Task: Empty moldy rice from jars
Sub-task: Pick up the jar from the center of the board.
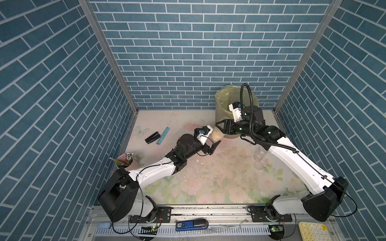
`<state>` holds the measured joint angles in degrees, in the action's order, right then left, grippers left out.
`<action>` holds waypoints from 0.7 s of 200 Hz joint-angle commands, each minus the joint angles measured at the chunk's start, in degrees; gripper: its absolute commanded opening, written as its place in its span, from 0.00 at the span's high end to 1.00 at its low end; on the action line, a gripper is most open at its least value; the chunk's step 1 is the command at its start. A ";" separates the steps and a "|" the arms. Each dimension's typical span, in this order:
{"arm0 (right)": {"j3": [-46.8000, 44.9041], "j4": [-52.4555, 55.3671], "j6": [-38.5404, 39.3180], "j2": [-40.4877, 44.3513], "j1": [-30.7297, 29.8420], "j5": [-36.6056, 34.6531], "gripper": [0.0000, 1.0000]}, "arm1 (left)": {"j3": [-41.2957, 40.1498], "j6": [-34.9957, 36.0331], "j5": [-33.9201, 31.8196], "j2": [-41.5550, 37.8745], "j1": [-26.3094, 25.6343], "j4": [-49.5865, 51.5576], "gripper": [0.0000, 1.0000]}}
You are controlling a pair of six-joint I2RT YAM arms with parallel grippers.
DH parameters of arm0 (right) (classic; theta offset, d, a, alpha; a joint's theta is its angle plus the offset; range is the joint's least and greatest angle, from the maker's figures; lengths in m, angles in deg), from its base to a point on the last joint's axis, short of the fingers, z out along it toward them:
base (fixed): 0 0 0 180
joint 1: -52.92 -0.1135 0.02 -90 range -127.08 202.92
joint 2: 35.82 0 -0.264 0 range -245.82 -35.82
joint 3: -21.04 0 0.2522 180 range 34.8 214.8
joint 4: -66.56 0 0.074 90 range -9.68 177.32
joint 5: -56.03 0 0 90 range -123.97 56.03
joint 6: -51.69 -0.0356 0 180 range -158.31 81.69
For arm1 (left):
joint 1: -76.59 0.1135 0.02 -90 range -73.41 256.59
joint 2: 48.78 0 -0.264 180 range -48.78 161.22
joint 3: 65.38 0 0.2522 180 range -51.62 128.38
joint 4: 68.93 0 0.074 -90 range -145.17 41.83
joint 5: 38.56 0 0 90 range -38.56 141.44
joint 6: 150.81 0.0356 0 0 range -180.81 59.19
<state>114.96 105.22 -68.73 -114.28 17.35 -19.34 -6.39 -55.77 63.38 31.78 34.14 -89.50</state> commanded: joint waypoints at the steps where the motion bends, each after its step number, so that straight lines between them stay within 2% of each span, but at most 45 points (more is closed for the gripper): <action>1: -0.18 -3.18 -1.93 0.14 0.15 1.93 0.70 | 2.18 1.16 2.04 1.16 -0.34 -0.23 0.01; 76: -1.51 -3.79 -1.71 0.63 0.10 1.93 0.71 | 3.72 -0.01 3.75 3.84 -0.70 -2.73 0.03; 111: -1.86 -4.08 -1.75 1.05 0.11 2.00 0.71 | 4.49 0.24 3.87 4.75 -0.72 -2.07 0.12; 140: -2.10 -4.15 -1.93 1.41 0.07 1.98 0.71 | 5.20 -0.20 4.44 5.97 -0.70 -1.80 0.23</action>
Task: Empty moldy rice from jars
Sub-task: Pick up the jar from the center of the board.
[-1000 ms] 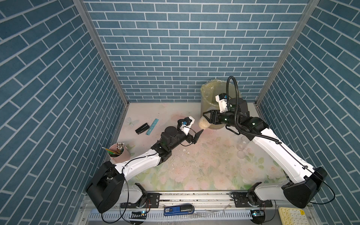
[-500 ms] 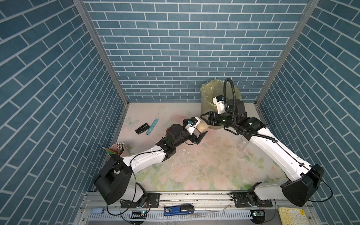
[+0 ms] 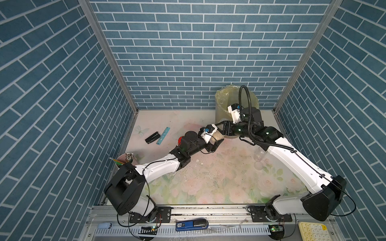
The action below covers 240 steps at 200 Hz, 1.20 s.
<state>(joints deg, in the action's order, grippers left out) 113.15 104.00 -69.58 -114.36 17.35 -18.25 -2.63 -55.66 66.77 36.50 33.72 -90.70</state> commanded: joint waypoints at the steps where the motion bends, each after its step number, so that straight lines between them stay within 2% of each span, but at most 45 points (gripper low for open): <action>1: -0.29 -2.93 -1.08 1.53 0.02 0.89 0.71 | 1.49 -0.31 1.07 1.25 -0.28 -0.60 0.23; 28: -0.91 -2.94 -1.08 2.15 0.08 0.36 0.71 | 2.15 -0.42 1.75 1.82 -0.28 -0.04 0.34; 47: -1.19 -2.90 -1.25 2.76 0.06 -0.12 0.67 | 2.05 0.25 1.65 1.83 -0.28 0.06 0.45; 64: -1.18 -2.51 -1.58 3.24 0.05 -0.96 0.58 | 1.60 1.28 1.30 1.65 -0.28 -0.12 0.51; 87: -0.94 -1.21 -2.96 3.92 0.14 -2.37 0.33 | 0.31 2.59 -0.23 0.96 -0.28 -1.52 0.57; 109: -0.62 0.09 -4.38 5.33 0.15 -3.65 0.21 | -0.62 3.76 -1.71 0.26 -0.28 -1.72 0.60; 155: 0.07 2.42 -7.69 8.72 0.32 -4.92 0.13 | -1.88 6.13 -3.74 -0.61 -0.29 -1.22 0.65; 187: 2.36 10.68 -10.47 11.68 1.78 -8.04 0.13 | -4.42 11.28 -10.52 -3.32 -1.43 -1.56 0.65; 202: 4.38 15.30 -13.03 12.27 4.81 -2.97 0.15 | -5.29 16.60 -15.11 -4.67 -3.37 -0.56 0.65; 225: 6.13 19.56 -18.35 10.03 10.60 13.85 0.18 | -6.09 24.71 -23.04 -4.36 -7.19 -0.53 0.65; 240: 7.01 23.12 -19.38 7.61 12.12 20.09 0.20 | -7.32 28.93 -27.55 -3.24 -9.55 -3.98 0.66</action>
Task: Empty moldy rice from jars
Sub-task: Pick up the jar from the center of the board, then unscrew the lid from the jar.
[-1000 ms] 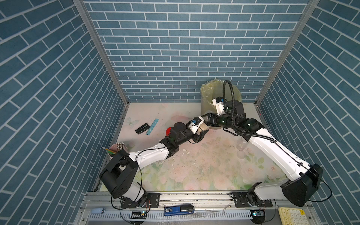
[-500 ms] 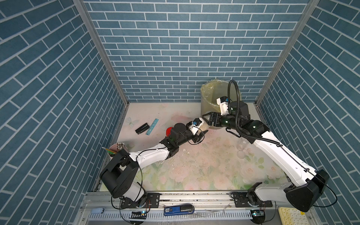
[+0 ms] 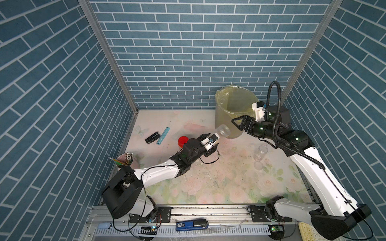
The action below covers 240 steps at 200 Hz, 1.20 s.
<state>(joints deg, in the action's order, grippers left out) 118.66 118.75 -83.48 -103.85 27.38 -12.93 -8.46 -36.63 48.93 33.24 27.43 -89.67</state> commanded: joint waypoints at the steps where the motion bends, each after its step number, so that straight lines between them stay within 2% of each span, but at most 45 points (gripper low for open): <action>1: 1.58 8.70 -5.47 -3.07 2.13 15.02 0.20 | -1.53 10.17 -10.11 0.09 -3.46 -5.34 0.66; 25: 4.50 13.75 -4.50 -6.88 2.16 17.48 0.20 | -2.98 12.66 -14.47 1.75 -5.40 -9.98 0.66; 53: 7.62 21.36 -0.39 -9.28 1.95 14.86 0.20 | -2.92 13.00 -15.40 2.73 -6.26 -11.13 0.66; 86: 7.14 24.16 2.09 -10.09 1.89 13.29 0.20 | -2.97 13.31 -15.69 3.07 -6.52 -11.48 0.66; 155: 3.99 17.52 2.14 -10.76 1.63 16.40 0.20 | -2.73 13.43 -15.08 3.32 -6.83 -10.68 0.66; 240: 4.30 19.66 5.35 -12.48 1.36 15.64 0.21 | -2.73 12.64 -15.25 2.71 -6.99 -10.74 0.65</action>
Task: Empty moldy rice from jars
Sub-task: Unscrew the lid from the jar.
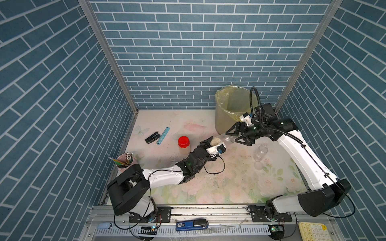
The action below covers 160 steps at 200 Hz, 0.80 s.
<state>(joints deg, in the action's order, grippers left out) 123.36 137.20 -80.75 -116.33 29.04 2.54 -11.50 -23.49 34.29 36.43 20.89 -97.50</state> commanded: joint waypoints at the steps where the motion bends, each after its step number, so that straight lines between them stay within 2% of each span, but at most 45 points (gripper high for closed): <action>1: -0.40 1.21 2.62 0.00 -0.29 0.15 0.21 | 0.31 -0.49 -0.61 -0.48 -0.41 -2.88 0.65; 51: -1.08 1.55 4.04 -0.25 -0.29 -0.70 0.24 | 0.32 -1.07 -0.26 -0.88 -0.42 -3.24 0.65; 93: -1.09 2.58 5.40 -0.53 -0.29 -2.39 0.21 | 0.24 -1.46 -0.34 -1.41 -0.38 -3.27 0.65; 144: -2.86 -1.78 3.90 -0.46 -0.39 1.22 0.23 | 0.31 -2.11 0.05 -1.12 -0.42 -3.44 0.65; 160: -3.26 -2.74 3.50 -0.44 -0.38 2.11 0.28 | 0.48 -2.25 0.18 -1.01 -0.37 -3.47 0.65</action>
<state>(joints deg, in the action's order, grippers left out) 121.10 136.20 -77.38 -116.46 28.93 2.89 -11.50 -24.37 34.35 36.41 20.89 -97.46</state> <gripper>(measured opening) 0.749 0.645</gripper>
